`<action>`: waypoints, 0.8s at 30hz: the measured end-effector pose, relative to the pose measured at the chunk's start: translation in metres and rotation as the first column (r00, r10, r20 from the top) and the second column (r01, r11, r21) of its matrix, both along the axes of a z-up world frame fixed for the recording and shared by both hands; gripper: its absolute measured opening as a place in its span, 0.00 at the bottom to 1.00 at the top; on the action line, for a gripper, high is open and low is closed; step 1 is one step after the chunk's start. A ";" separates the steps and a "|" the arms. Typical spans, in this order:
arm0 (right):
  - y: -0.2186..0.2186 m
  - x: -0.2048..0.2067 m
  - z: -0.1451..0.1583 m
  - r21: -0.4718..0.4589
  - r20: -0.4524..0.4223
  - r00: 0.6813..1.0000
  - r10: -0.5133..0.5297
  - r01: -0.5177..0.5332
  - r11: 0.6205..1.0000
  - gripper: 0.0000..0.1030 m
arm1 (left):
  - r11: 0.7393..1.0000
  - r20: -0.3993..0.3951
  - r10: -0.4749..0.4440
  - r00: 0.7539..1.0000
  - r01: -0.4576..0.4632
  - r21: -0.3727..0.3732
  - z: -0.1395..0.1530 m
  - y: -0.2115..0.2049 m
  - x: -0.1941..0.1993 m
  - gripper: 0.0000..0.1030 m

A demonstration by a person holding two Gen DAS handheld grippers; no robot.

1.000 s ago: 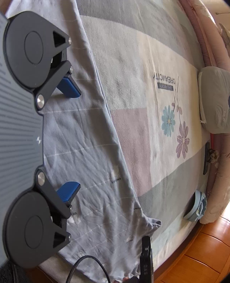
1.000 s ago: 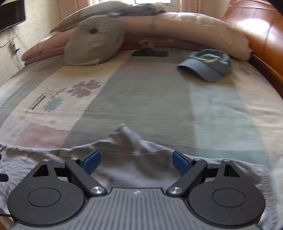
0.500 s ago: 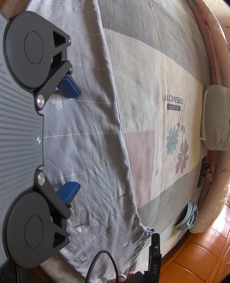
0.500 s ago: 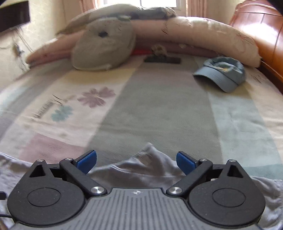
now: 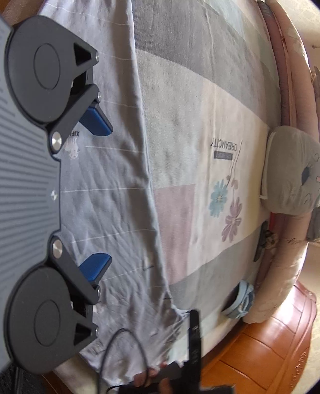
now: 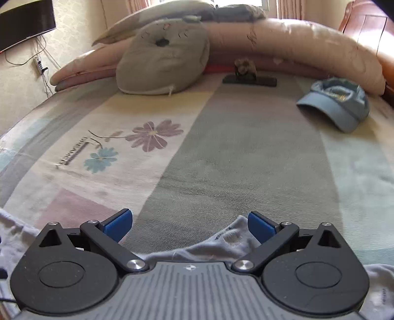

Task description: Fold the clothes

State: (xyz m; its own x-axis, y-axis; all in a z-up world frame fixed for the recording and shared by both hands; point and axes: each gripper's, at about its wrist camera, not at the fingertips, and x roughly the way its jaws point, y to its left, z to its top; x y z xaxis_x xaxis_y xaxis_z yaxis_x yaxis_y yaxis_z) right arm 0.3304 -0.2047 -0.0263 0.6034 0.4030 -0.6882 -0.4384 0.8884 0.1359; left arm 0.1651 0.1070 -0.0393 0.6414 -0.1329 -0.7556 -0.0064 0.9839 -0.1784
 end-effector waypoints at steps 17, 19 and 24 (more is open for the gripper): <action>0.021 -0.032 -0.014 -0.122 -0.034 0.996 0.082 -0.086 0.989 1.00 | 0.998 0.027 -0.032 0.999 0.034 -0.059 -0.001 0.005 0.027 0.98; 0.014 -0.039 -0.011 -0.143 -0.037 0.997 0.066 -0.071 0.987 1.00 | 0.995 0.018 -0.067 0.998 0.068 -0.077 -0.006 -0.005 0.034 0.98; 0.001 -0.053 -0.020 -0.176 -0.064 0.998 0.027 -0.038 0.984 1.00 | 0.990 0.006 -0.110 0.994 0.110 -0.088 -0.020 -0.026 0.053 0.98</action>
